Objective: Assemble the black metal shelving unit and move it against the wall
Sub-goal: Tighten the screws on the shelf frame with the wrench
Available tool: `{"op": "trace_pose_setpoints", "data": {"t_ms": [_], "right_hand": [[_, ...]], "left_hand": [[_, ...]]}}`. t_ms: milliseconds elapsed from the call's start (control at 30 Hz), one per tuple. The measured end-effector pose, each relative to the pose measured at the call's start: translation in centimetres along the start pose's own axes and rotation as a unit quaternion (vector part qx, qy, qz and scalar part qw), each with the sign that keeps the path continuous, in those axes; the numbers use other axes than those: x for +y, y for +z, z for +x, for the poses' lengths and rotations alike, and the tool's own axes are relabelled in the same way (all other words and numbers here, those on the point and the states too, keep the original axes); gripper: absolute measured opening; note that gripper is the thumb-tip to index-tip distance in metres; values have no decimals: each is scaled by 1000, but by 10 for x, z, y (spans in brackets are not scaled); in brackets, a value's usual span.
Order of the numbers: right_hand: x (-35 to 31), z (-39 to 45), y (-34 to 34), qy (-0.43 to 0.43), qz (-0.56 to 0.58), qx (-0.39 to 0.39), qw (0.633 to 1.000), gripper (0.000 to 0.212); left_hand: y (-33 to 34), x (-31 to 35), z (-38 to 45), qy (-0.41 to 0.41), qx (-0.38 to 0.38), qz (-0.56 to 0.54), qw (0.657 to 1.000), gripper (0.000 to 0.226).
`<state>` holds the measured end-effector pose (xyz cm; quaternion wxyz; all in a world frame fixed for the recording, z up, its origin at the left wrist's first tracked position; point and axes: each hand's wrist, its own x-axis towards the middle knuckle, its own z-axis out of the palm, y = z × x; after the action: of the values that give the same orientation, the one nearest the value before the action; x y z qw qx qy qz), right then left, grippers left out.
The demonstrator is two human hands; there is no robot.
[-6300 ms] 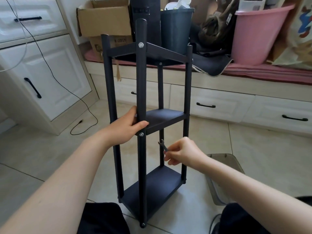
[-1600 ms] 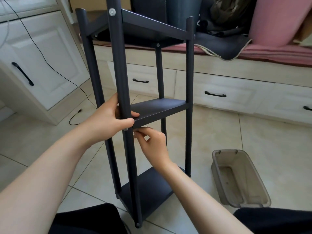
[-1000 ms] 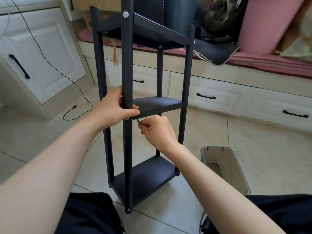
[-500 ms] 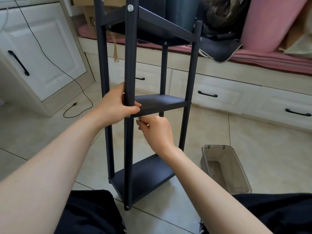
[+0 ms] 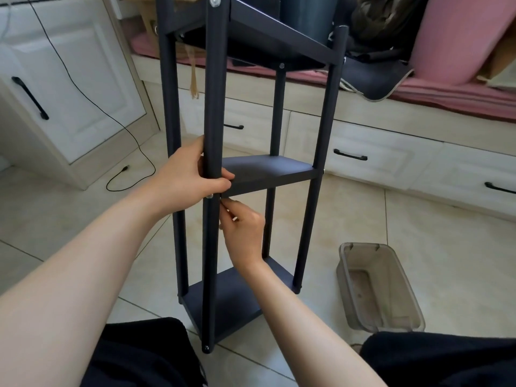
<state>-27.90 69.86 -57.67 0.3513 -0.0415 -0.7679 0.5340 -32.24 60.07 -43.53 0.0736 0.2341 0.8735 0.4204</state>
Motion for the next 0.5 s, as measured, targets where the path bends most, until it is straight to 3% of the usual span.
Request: {"op": "trace_pose_setpoints", "data": {"t_ms": [333,500], "right_hand": [[9,9,15,17,46,15,999,17],[14,7,-4,32,39,-27,998,14]], "left_hand": [[-1,-4,9,10,-3,-5,1000,35],[2,-1,9,14,-6,-4,1000,38]]}}
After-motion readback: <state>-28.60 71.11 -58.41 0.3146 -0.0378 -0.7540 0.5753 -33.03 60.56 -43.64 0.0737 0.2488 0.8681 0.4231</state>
